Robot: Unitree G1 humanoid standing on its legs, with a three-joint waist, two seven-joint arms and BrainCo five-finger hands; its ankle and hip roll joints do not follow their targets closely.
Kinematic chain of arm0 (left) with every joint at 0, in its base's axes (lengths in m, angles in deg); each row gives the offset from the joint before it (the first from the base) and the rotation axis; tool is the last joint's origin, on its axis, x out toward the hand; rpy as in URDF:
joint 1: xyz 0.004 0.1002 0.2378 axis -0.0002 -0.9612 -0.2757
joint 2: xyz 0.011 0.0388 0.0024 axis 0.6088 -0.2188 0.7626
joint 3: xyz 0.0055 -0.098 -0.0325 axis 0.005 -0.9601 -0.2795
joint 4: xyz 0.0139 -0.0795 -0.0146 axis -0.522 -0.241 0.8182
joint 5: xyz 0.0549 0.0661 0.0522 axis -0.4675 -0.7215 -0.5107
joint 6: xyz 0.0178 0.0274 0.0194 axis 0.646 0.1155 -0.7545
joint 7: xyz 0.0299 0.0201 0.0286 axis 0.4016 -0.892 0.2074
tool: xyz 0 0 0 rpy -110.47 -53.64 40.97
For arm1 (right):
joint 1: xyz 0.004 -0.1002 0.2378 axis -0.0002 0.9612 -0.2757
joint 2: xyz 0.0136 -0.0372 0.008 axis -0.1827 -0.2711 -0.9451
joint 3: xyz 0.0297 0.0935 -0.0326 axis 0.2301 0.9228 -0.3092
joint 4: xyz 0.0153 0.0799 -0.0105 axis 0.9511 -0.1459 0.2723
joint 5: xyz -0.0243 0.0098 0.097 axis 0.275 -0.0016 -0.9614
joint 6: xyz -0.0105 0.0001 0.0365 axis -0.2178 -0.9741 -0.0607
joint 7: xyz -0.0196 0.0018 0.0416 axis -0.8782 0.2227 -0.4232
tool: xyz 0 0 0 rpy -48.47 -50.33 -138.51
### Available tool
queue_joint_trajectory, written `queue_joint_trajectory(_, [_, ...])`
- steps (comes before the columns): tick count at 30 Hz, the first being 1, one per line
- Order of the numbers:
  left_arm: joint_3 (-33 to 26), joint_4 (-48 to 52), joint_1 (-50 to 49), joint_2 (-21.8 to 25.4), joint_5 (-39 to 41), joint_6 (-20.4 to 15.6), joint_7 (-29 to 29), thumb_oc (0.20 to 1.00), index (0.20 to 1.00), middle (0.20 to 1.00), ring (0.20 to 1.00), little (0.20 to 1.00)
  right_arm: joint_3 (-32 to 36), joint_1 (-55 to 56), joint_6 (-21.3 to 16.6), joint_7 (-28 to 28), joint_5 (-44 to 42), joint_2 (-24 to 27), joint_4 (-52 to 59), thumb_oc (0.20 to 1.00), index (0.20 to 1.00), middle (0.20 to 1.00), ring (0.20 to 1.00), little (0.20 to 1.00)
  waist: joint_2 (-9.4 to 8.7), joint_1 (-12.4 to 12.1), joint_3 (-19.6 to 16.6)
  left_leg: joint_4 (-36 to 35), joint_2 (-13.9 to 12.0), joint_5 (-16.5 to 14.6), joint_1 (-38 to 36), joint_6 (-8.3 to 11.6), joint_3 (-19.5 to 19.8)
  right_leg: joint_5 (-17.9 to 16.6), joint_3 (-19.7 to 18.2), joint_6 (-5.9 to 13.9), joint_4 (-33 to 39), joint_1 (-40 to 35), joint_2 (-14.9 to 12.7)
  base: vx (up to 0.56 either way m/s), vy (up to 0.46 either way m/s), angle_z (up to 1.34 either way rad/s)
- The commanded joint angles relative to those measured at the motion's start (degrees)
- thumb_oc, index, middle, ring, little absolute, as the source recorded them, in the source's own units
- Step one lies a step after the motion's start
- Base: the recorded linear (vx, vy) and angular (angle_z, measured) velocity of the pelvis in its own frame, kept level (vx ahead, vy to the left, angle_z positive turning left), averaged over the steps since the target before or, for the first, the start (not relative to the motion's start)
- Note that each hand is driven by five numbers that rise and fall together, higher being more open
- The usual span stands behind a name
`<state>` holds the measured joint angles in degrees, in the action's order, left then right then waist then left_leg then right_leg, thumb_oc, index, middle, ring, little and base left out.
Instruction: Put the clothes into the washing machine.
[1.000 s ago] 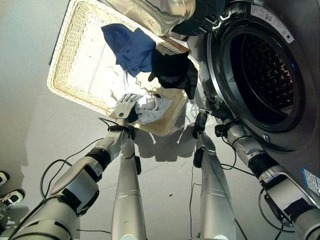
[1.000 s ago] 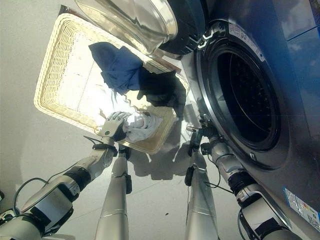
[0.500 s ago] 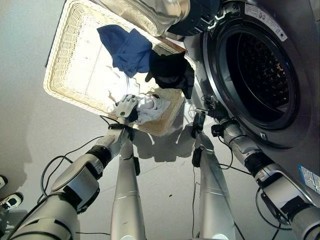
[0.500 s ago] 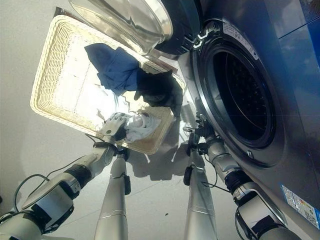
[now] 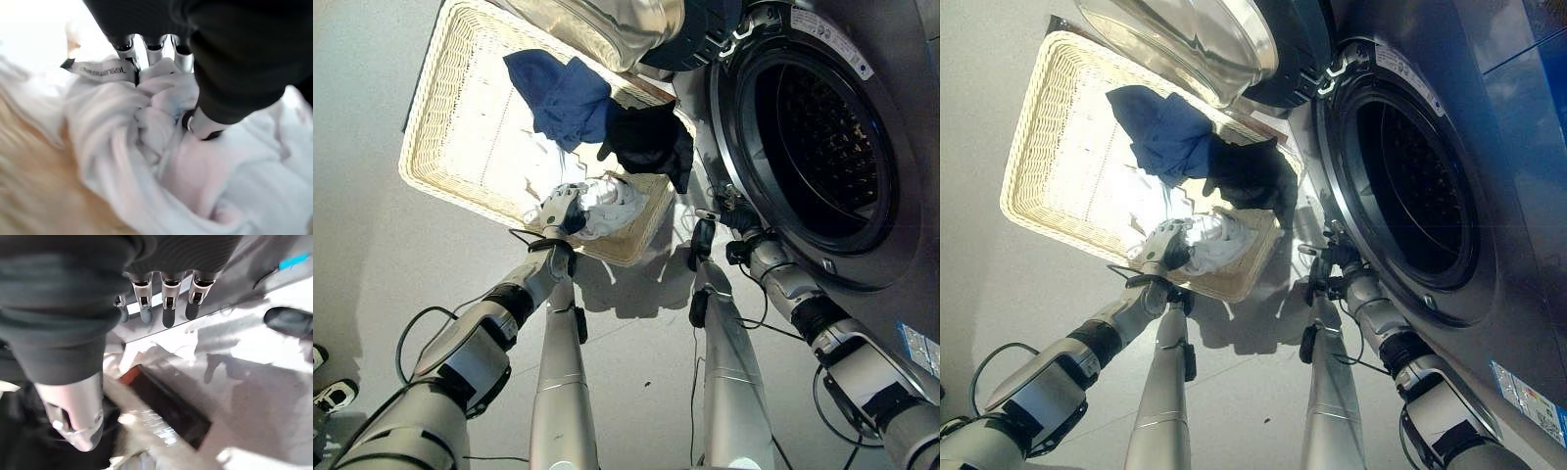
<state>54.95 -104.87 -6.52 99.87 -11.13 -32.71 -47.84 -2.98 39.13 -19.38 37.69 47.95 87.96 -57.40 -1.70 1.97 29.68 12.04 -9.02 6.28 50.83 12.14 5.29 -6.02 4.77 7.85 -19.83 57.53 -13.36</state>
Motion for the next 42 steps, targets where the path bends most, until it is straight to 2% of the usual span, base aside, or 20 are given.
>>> queue_joint_trajectory(1, [-5.46, 8.29, -4.61, -0.58, 8.52, -12.05, -3.00, 0.200, 0.200, 0.200, 0.200, 0.200, 5.46, 3.99, -5.63, -0.25, -6.51, -1.47, 10.58, 1.000, 1.000, 1.000, 1.000, 1.000, -0.47, -2.00, 0.11, 1.59, 6.84, 0.59, 2.24, -6.35, 0.03, -5.57, 0.42, 3.14, 2.20, 0.82, 4.46, 0.00, 0.000, 0.00])
queue_joint_trajectory(2, [-5.88, 9.45, -4.98, -0.72, 8.51, -12.40, -3.17, 0.200, 0.200, 0.200, 0.200, 0.200, 6.01, 4.35, -5.50, -0.17, -6.53, -1.70, 11.49, 1.000, 1.000, 1.000, 1.000, 1.000, -0.41, -2.08, 0.11, 1.54, 6.86, 0.56, 2.22, -6.37, 0.08, -5.53, 0.47, 3.17, 2.17, 0.81, 4.43, 0.00, 0.000, 0.00])
queue_joint_trajectory(3, [-7.22, 12.80, -6.17, -1.01, 8.56, -15.01, -4.34, 0.200, 0.200, 0.200, 0.200, 0.200, 7.68, 5.30, -5.93, -0.70, -8.28, -2.17, 14.14, 1.000, 1.000, 1.000, 1.000, 1.000, -0.25, -2.33, 0.11, 1.43, 6.93, 0.55, 2.25, -6.44, 0.24, -5.48, 0.61, 3.28, 2.02, 0.88, 4.28, 0.00, 0.000, 0.00])
queue_joint_trajectory(9, [-7.60, 13.83, -6.51, -1.07, 8.17, -15.74, -4.79, 0.200, 0.200, 0.200, 0.200, 0.200, 8.11, 5.63, -6.12, -0.92, -8.96, -2.38, 14.94, 1.000, 1.000, 1.000, 1.000, 1.000, -0.21, -2.39, 0.11, 1.43, 6.95, 0.53, 2.22, -6.45, 0.29, -5.46, 0.66, 3.31, 1.96, 0.85, 4.24, 0.00, -0.001, 0.01])
queue_joint_trajectory(10, [-11.09, 23.21, -9.16, -1.53, 6.14, -19.72, -5.96, 0.200, 0.200, 0.200, 0.200, 0.200, 11.64, 8.30, -6.79, -0.69, -12.06, -4.77, 23.31, 1.000, 1.000, 1.000, 1.000, 1.000, -0.10, -2.76, 0.11, 1.43, 7.05, 0.27, 1.95, -6.65, 0.63, -5.11, 0.91, 3.44, 1.30, 0.75, 3.78, 0.01, -0.005, 0.03])
queue_joint_trajectory(11, [-11.09, 23.21, -9.16, -1.53, 6.14, -19.72, -5.96, 0.200, 0.200, 0.200, 0.200, 0.200, 11.64, 8.30, -6.79, -0.69, -12.06, -4.77, 23.31, 1.000, 1.000, 1.000, 1.000, 1.000, -0.10, -2.76, 0.11, 1.43, 7.05, 0.27, 1.95, -6.65, 0.63, -5.11, 0.91, 3.44, 1.30, 0.75, 3.78, 0.02, 0.021, 0.09])
queue_joint_trajectory(12, [-12.44, 27.21, -10.07, -1.58, 5.57, -21.30, -6.18, 0.200, 0.200, 0.200, 0.200, 0.200, 12.67, 9.47, -7.42, -1.95, -14.79, -5.75, 26.87, 1.000, 1.000, 1.000, 1.000, 1.000, 0.06, -2.87, 0.11, 1.37, 7.11, 0.29, 1.84, -6.79, 0.70, -4.89, 0.94, 3.42, 1.01, 0.69, 3.56, 0.02, 0.031, 0.08])
queue_joint_trajectory(13, [-12.88, 29.30, -10.37, -1.41, 4.14, -21.37, -6.85, 0.200, 0.200, 0.200, 0.200, 0.200, 12.90, 10.06, -7.27, -2.74, -15.33, -6.10, 28.92, 1.000, 1.000, 1.000, 1.000, 1.000, 0.04, -2.88, 0.11, 1.43, 7.05, 0.27, 1.89, -6.80, 0.69, -4.71, 1.01, 3.44, 0.90, 0.63, 3.39, 0.03, 0.029, 0.09])
queue_joint_trajectory(18, [-13.77, 35.07, -10.92, -0.84, 1.64, -22.10, -6.84, 0.200, 0.200, 0.200, 0.200, 0.200, 11.63, 11.57, -4.64, -7.63, -14.79, -7.20, 35.17, 1.000, 1.000, 1.000, 1.000, 1.000, -0.10, -2.87, 0.11, 1.51, 7.01, 0.44, 2.21, -6.81, 0.75, -4.63, 1.20, 3.42, 0.75, 0.77, 2.98, 0.00, 0.000, 0.01])
queue_joint_trajectory(19, [-13.88, 37.10, -10.87, -0.72, 0.85, -22.70, -6.02, 0.200, 0.200, 0.200, 0.200, 0.200, 10.70, 11.64, -3.05, -9.36, -14.05, -6.98, 37.31, 1.000, 1.000, 1.000, 1.000, 1.000, -0.17, -2.87, 0.11, 1.64, 7.00, 0.45, 2.45, -6.86, 0.76, -4.59, 1.24, 3.33, 0.78, 0.92, 2.89, 0.00, 0.000, 0.00])
queue_joint_trajectory(20, [-13.88, 37.10, -10.87, -0.72, 0.85, -22.70, -6.02, 0.200, 0.200, 0.200, 0.200, 0.200, 10.70, 11.64, -3.05, -9.36, -14.05, -6.98, 37.31, 1.000, 1.000, 1.000, 1.000, 1.000, -0.17, -2.87, 0.11, 1.64, 7.00, 0.45, 2.45, -6.86, 0.76, -4.59, 1.24, 3.33, 0.78, 0.92, 2.89, 0.00, 0.000, 0.00])
queue_joint_trajectory(21, [-13.77, 39.02, -10.76, -0.36, -1.51, -23.14, -5.45, 0.200, 0.200, 0.200, 0.200, 0.200, 9.61, 11.55, -0.90, -11.97, -14.79, -6.64, 39.30, 1.000, 1.000, 1.000, 1.000, 1.000, -0.16, -2.95, 0.11, 1.69, 7.01, 0.46, 2.49, -6.81, 0.73, -4.58, 1.32, 3.33, 0.81, 0.94, 2.75, 0.00, 0.000, 0.00])
queue_joint_trajectory(23, [-13.45, 41.38, -10.46, 0.08, -3.69, -23.02, -4.59, 0.200, 0.200, 0.200, 0.200, 0.200, 8.51, 11.08, 1.36, -14.10, -15.62, -6.09, 41.38, 1.000, 1.000, 1.000, 1.000, 1.000, -0.19, -3.15, 0.11, 1.79, 7.05, 0.45, 2.45, -6.76, 0.87, -4.57, 1.47, 3.34, 0.93, 0.75, 2.52, 0.00, 0.000, 0.00])
queue_joint_trajectory(31, [-11.18, 45.52, -8.17, 1.01, -9.29, -22.52, -1.60, 0.200, 0.200, 0.200, 0.200, 0.200, 4.29, 8.45, 5.43, -17.44, -17.70, -6.17, 45.27, 1.000, 1.000, 1.000, 1.000, 1.000, -0.33, -3.71, 0.11, 2.12, 7.13, 0.39, 2.52, -6.68, 0.91, -4.48, 2.08, 3.31, 1.35, 0.25, 2.08, 0.00, 0.000, 0.00])
queue_joint_trajectory(42, [-6.56, 46.93, -4.07, 2.31, -13.18, -20.40, 1.89, 0.200, 0.200, 0.200, 0.200, 0.200, 2.62, 5.09, 3.12, -16.53, -20.02, -7.25, 46.05, 1.000, 1.000, 1.000, 1.000, 1.000, -0.20, -3.99, 0.11, 2.39, 7.23, 0.26, 2.99, -6.76, 0.76, -4.89, 2.51, 3.52, 1.77, 0.29, 1.70, 0.00, -0.003, 0.00])
